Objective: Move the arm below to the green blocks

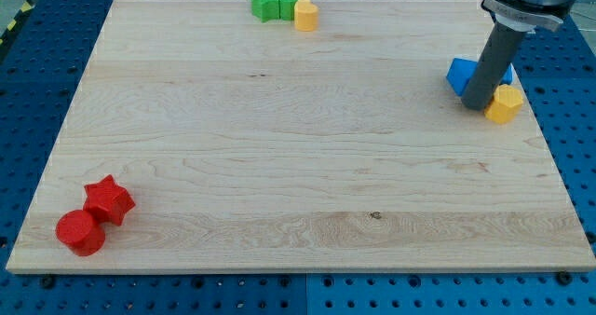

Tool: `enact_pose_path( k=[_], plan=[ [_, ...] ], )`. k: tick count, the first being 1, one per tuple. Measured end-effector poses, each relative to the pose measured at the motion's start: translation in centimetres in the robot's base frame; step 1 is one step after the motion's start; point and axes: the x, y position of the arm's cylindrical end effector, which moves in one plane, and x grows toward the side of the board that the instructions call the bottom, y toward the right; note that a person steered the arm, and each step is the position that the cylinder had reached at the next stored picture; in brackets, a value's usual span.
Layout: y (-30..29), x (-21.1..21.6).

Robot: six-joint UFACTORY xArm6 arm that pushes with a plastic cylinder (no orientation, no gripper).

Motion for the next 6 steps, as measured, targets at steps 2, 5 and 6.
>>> enact_pose_path(
  k=[2, 5, 6],
  plan=[
    [-2.8, -3.0],
    [-14.2, -6.5],
    [-16.6, -10.1]
  ],
)
